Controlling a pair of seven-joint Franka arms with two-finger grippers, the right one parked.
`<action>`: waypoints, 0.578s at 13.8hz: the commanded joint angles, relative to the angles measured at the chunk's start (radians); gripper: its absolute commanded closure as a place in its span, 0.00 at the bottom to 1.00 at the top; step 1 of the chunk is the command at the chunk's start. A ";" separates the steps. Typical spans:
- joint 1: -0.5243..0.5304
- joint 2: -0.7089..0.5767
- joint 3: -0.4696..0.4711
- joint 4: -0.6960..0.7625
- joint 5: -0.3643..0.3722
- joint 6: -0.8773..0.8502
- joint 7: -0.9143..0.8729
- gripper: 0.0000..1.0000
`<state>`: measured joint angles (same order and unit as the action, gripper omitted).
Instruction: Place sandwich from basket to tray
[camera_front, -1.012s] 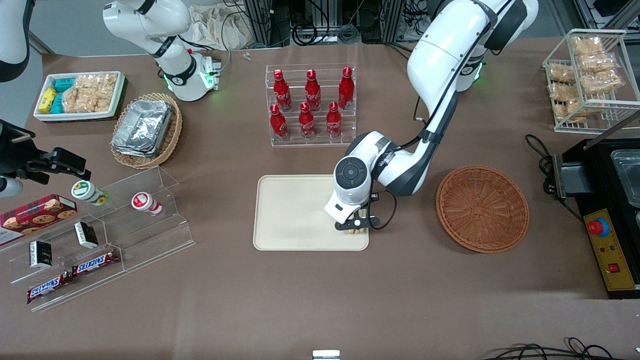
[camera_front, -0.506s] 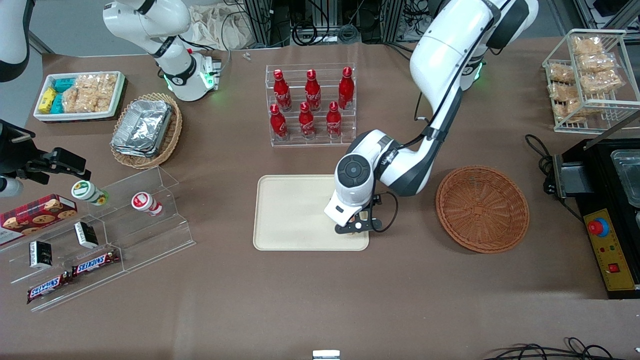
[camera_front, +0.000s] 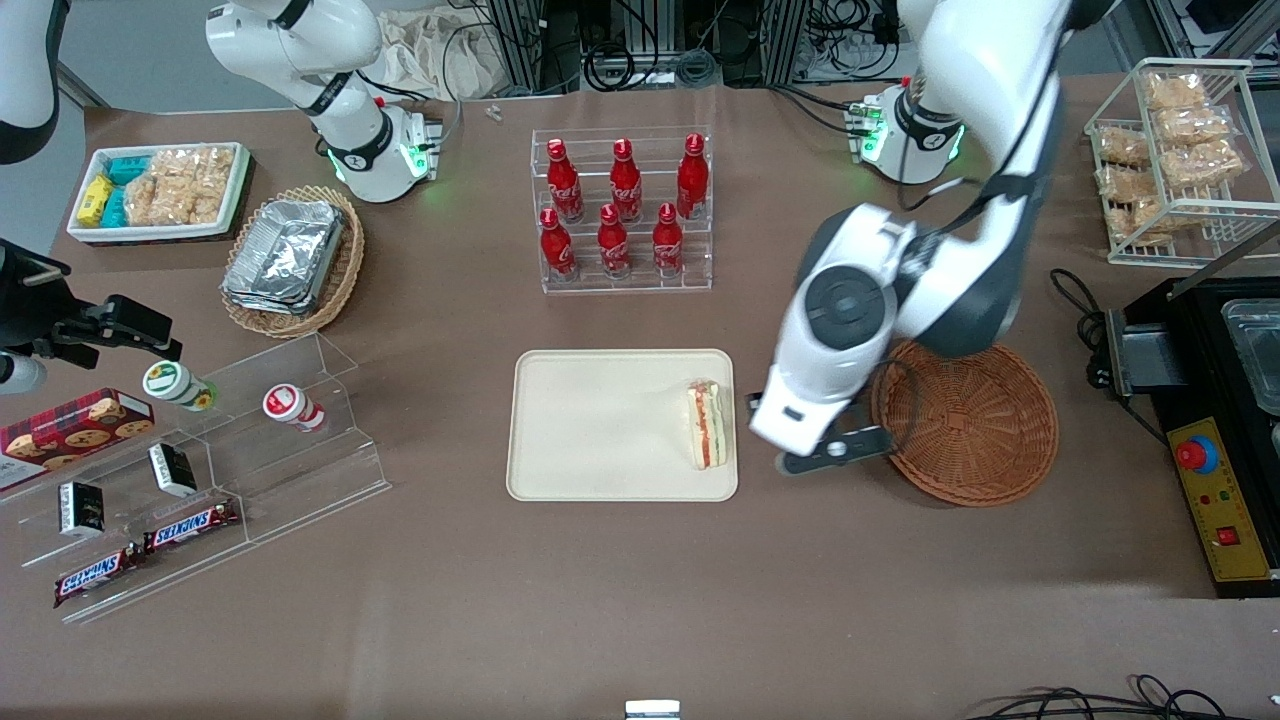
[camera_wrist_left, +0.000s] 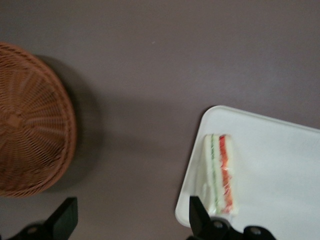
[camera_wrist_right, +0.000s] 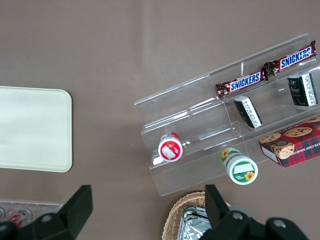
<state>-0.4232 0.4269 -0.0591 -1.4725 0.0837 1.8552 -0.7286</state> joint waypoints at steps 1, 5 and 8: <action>0.075 -0.210 -0.008 -0.219 -0.036 0.007 0.125 0.00; 0.217 -0.367 -0.004 -0.335 -0.052 -0.087 0.326 0.00; 0.348 -0.410 -0.004 -0.332 -0.052 -0.152 0.507 0.00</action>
<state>-0.1461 0.0620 -0.0499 -1.7714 0.0478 1.7275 -0.3230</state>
